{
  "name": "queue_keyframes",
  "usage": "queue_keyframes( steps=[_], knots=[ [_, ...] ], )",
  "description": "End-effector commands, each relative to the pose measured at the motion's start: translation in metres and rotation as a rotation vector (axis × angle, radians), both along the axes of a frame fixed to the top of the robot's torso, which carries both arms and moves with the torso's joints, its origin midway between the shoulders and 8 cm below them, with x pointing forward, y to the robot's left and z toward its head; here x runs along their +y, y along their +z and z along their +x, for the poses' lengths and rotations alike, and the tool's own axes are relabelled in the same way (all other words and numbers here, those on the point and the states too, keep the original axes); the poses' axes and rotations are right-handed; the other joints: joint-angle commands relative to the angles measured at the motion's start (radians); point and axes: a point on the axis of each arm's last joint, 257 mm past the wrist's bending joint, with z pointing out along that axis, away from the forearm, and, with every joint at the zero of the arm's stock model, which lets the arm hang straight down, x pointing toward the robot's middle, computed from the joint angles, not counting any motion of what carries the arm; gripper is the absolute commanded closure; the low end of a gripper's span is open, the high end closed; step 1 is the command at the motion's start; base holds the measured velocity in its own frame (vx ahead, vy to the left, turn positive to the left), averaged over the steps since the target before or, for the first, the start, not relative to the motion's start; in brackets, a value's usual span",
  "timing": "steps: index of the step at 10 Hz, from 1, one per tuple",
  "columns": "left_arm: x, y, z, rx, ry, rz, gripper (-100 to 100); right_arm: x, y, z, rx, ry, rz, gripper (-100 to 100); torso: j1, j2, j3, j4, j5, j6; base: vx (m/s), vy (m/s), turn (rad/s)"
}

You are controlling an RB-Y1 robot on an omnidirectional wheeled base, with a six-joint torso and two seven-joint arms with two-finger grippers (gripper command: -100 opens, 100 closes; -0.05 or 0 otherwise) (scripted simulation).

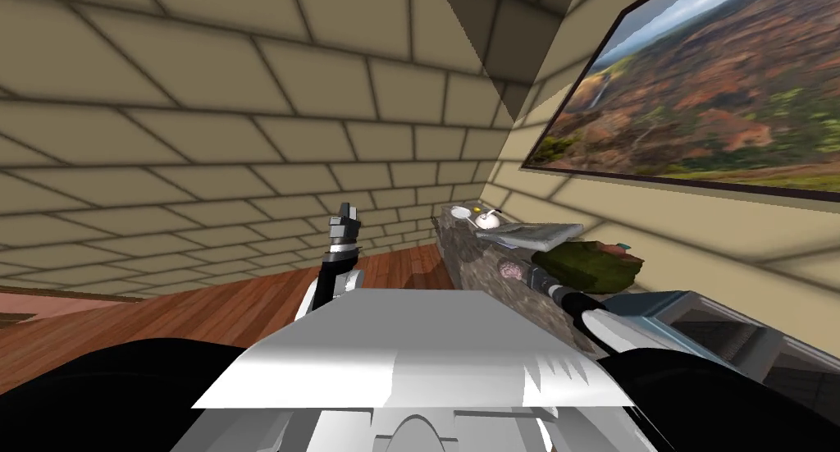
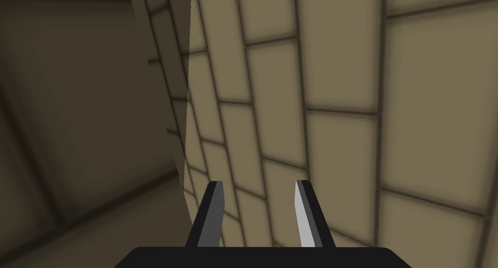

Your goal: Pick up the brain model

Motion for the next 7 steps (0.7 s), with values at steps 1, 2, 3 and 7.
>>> queue_keyframes(
  steps=[1, 2, 3, 7],
  knots=[
    [0.0, 0.0, 0.0, 0.0, 0.0, 0.0, 0, -0.014, 0.0, -0.016, -0.005, -0.05, -0.002, -100, 0.0, 0.0, 0.0, 0.0, 0.0, 0.0, -0.063, -0.001, 0.299],
    [0.0, 0.0, 0.0, 0.0, 0.0, 0.0, 0, -0.022, 0.0, -0.026, -0.005, -0.08, -0.005, -100, 0.0, 0.0, 0.0, 0.0, 0.0, 0.0, -0.06, 0.004, 0.219],
    [0.0, 0.0, 0.0, 0.0, 0.0, 0.0, 0, -0.031, 0.0, -0.037, -0.005, -0.11, -0.008, -100, 0.0, 0.0, 0.0, 0.0, 0.0, 0.001, -0.069, 0.0, 0.27],
    [0.0, 0.0, 0.0, 0.0, 0.0, 0.0, 0, -0.034, -0.002, -0.042, -0.001, -0.123, -0.009, 100, 0.0, -0.003, -0.001, 0.0, 0.001, 0.0, -0.026, -0.001, 0.094]
  ],
)
